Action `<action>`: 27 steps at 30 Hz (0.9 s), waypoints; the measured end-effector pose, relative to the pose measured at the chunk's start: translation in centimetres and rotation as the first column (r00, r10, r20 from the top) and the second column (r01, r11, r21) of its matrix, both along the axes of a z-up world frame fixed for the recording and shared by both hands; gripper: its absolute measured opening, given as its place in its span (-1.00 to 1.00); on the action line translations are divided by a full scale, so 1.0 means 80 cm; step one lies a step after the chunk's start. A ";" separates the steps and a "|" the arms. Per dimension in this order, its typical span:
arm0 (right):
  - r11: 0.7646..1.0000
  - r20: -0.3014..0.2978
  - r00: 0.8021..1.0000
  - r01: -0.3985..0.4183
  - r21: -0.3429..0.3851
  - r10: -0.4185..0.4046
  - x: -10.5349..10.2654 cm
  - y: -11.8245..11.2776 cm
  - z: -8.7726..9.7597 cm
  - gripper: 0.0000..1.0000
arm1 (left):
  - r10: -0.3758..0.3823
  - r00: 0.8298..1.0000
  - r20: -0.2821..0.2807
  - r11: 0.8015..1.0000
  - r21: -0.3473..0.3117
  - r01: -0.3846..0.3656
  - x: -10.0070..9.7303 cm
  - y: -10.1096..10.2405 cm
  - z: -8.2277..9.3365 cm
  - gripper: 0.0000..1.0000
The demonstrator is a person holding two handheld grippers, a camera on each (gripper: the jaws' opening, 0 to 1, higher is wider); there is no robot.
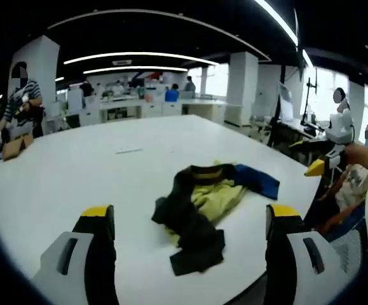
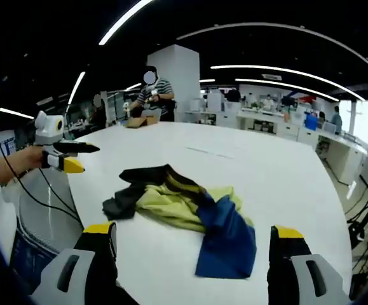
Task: Fold the garment on the visible template until the final outline fits inside the template.
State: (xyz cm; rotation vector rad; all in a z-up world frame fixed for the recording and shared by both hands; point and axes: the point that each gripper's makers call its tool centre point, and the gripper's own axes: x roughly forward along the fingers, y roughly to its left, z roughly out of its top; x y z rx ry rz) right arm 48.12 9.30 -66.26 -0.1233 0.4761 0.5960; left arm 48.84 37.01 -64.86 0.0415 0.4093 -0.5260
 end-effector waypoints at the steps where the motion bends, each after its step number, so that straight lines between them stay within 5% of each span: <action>1: 1.000 0.000 1.000 0.000 -0.001 0.000 0.000 0.000 0.000 0.98 | 0.000 1.000 0.000 1.000 0.000 0.000 0.000 0.000 0.000 0.91; 27: 1.000 -0.001 1.000 0.016 0.006 -0.016 -0.001 -0.009 -0.004 0.98 | 0.004 1.000 -0.014 1.000 0.002 -0.004 0.002 0.004 -0.005 0.86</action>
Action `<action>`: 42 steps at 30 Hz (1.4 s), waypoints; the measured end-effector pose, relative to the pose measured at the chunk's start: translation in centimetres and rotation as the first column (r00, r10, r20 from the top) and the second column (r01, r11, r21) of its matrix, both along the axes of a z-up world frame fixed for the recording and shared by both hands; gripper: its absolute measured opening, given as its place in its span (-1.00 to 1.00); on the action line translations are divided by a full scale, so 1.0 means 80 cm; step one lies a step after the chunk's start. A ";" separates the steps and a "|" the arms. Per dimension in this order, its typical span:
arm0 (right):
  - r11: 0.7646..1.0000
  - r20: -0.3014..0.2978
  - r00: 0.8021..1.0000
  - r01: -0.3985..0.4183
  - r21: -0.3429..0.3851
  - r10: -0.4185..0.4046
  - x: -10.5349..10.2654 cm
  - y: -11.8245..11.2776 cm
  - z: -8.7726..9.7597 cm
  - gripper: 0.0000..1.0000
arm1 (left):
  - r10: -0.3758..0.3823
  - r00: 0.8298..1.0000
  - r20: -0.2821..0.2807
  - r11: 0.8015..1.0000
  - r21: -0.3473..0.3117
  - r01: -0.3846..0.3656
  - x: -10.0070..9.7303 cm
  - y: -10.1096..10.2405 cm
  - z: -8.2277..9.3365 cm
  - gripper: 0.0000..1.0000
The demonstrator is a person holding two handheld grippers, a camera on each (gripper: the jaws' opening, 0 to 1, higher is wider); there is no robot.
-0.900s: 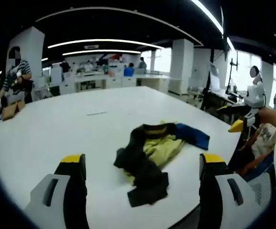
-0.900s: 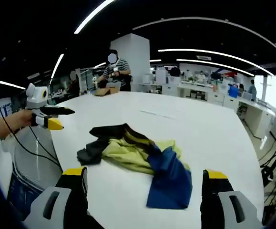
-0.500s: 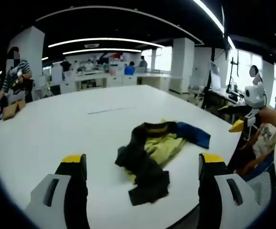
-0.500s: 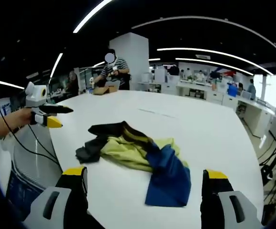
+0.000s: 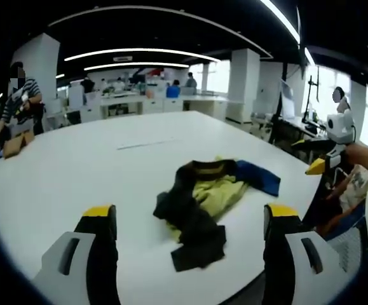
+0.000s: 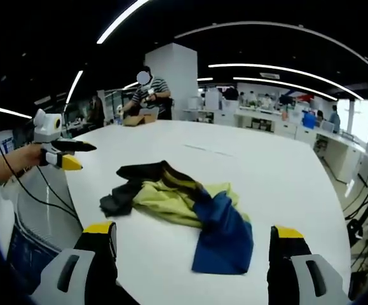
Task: Fold the garment on the visible template until the final outline fits inside the template.
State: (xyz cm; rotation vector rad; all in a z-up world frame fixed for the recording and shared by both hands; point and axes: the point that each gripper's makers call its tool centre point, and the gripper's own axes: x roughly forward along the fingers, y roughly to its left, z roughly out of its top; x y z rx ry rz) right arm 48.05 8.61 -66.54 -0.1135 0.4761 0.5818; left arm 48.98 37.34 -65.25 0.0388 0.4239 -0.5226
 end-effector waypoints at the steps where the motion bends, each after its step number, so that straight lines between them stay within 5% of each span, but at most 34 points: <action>1: 1.000 0.000 1.000 0.000 0.001 0.000 0.000 0.000 0.000 0.98 | 0.001 1.000 0.001 1.000 -0.002 -0.001 0.000 0.000 0.000 0.85; 22: 1.000 0.008 1.000 -0.008 0.014 0.007 0.002 0.002 0.000 0.98 | -0.002 1.000 -0.007 1.000 -0.017 0.002 -0.001 0.000 0.002 0.73; 34: 1.000 0.025 0.999 -0.027 0.014 0.026 0.011 0.005 0.002 0.80 | -0.054 0.998 0.029 0.998 0.018 0.053 0.013 -0.005 0.011 0.58; 42: 0.997 0.016 0.997 -0.073 0.023 0.072 0.029 0.018 -0.003 0.48 | -0.119 0.991 0.056 0.992 0.052 0.116 0.033 -0.018 0.018 0.43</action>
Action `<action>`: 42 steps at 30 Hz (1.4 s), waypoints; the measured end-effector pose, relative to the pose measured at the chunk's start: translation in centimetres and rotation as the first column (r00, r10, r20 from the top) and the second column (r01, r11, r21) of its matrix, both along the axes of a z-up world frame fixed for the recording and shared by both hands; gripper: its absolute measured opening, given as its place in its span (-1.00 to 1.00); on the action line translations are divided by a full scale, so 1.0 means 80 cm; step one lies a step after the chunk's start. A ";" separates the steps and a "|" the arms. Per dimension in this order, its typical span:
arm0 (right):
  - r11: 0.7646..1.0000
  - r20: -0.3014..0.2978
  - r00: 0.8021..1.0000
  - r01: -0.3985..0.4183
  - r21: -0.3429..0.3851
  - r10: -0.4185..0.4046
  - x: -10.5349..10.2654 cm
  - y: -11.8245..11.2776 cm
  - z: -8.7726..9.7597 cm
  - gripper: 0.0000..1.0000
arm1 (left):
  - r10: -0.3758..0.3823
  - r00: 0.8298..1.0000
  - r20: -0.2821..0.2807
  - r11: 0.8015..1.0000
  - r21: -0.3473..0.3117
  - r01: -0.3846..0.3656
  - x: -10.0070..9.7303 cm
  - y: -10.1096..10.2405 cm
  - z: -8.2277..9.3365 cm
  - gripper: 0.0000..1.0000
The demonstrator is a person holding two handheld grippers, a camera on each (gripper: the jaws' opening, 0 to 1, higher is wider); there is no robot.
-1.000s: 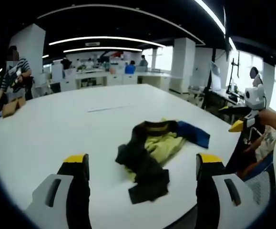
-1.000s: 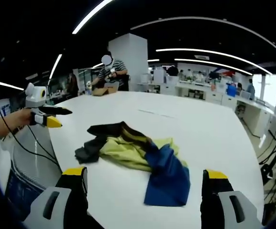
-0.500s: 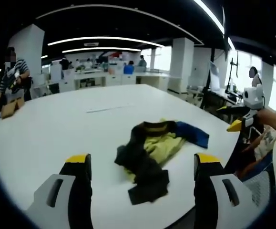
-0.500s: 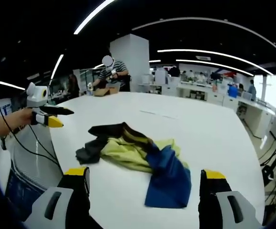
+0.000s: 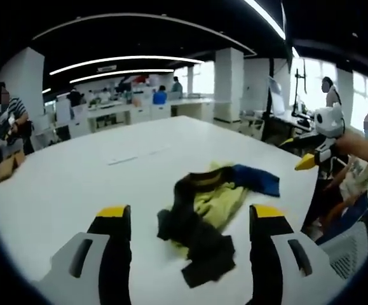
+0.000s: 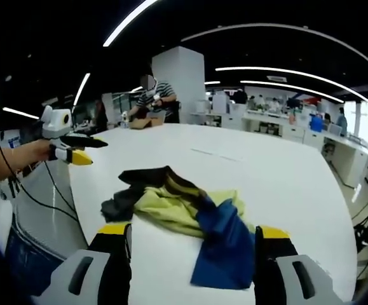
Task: Fold the garment on the visible template until the final outline fits inside the template.
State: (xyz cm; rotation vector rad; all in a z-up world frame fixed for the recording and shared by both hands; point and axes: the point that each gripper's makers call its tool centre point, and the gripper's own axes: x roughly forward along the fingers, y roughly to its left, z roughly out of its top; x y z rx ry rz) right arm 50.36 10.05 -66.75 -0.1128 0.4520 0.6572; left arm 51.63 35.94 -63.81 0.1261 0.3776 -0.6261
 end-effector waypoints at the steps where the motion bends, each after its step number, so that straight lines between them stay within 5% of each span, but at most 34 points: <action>1: 1.000 -0.004 1.000 -0.007 -0.005 0.007 0.002 0.002 -0.001 0.44 | -0.010 1.000 -0.001 1.000 0.005 0.010 0.001 -0.002 -0.001 0.40; 13: 0.998 -0.048 0.997 -0.064 -0.023 0.063 0.041 0.028 -0.038 -0.10 | -0.097 0.994 -0.047 0.992 0.079 0.100 0.032 -0.020 -0.034 0.09; 20: 0.997 -0.062 0.996 -0.062 -0.036 0.060 0.070 0.038 -0.055 -0.42 | -0.092 0.992 -0.081 0.994 0.044 0.096 0.056 -0.024 -0.052 -0.13; 31: 0.991 -0.132 0.989 -0.081 -0.103 0.067 0.090 0.051 -0.110 -0.61 | -0.081 0.987 -0.138 0.995 0.055 0.089 0.084 -0.025 -0.088 -0.36; 42: 0.982 -0.138 0.989 -0.066 -0.176 0.042 0.105 0.043 -0.129 -0.94 | -0.064 0.981 -0.182 0.993 0.081 0.080 0.096 -0.024 -0.118 -0.61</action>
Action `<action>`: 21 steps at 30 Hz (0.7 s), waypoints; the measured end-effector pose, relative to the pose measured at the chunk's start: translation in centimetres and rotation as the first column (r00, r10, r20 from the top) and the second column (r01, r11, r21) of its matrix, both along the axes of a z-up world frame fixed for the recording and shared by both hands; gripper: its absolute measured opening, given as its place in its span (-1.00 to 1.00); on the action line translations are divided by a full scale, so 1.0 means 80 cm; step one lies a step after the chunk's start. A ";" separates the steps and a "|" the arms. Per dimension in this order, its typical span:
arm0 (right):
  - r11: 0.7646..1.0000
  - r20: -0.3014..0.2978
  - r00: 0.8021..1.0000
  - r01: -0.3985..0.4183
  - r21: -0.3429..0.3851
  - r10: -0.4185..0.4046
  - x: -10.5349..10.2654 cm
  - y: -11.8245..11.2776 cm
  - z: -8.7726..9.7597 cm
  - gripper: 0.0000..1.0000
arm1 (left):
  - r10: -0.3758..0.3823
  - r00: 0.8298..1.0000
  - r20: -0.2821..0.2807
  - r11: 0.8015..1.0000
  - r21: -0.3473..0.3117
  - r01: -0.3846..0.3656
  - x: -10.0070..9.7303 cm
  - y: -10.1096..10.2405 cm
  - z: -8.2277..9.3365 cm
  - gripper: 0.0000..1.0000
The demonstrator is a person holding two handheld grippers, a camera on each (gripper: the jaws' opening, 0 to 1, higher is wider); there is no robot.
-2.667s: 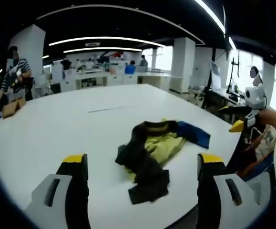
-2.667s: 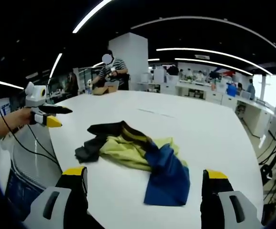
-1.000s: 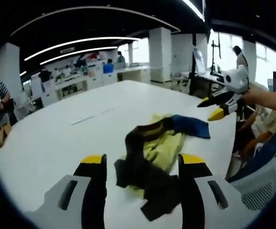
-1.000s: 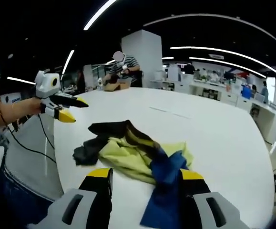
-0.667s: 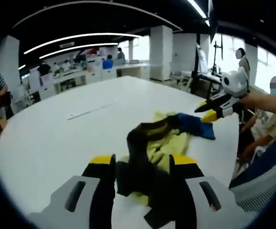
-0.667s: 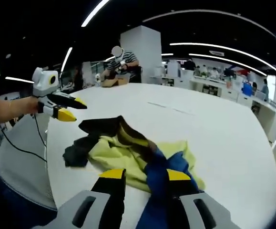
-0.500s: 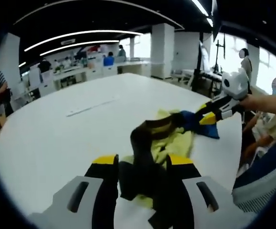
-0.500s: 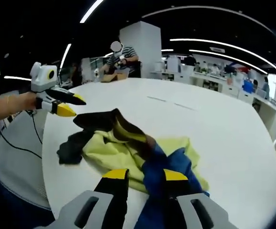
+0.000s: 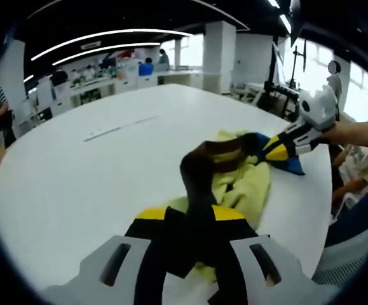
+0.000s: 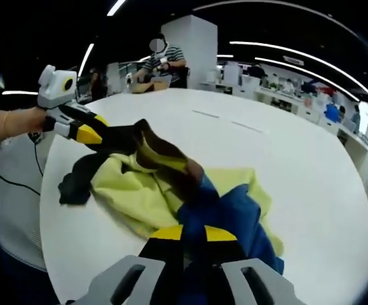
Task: Fold the garment on the visible template until the final outline fits inside the template.
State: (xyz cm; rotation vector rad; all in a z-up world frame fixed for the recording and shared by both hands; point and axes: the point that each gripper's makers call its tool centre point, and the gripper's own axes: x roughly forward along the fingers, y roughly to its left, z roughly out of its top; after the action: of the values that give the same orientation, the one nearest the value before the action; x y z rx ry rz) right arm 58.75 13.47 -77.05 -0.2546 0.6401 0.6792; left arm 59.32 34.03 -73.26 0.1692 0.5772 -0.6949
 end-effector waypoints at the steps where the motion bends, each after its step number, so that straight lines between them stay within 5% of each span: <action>1: 1.000 0.000 1.000 0.004 -0.002 -0.004 0.001 -0.001 -0.001 -0.99 | 0.002 1.000 -0.001 1.000 0.000 -0.002 0.001 0.000 -0.001 -0.64; 8: 1.000 0.001 1.000 0.027 -0.001 -0.027 0.005 -0.009 0.001 -1.00 | 0.012 0.999 -0.047 1.000 0.023 -0.011 -0.002 0.002 -0.013 -1.00; 13: 1.000 0.023 0.999 0.031 0.003 -0.031 0.004 -0.013 0.009 -1.00 | 0.040 0.999 -0.036 0.999 0.026 -0.039 -0.002 0.007 -0.014 -1.00; 21: 0.997 0.077 0.996 0.052 0.052 -0.055 0.009 -0.022 0.043 -1.00 | 0.074 0.997 0.022 0.996 -0.051 -0.072 -0.003 0.009 0.023 -1.00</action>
State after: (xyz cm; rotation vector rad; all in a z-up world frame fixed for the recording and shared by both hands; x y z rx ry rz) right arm 59.49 11.73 -73.60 -0.2162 0.5527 0.6299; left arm 59.10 34.72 -71.41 0.1088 0.5397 -0.6350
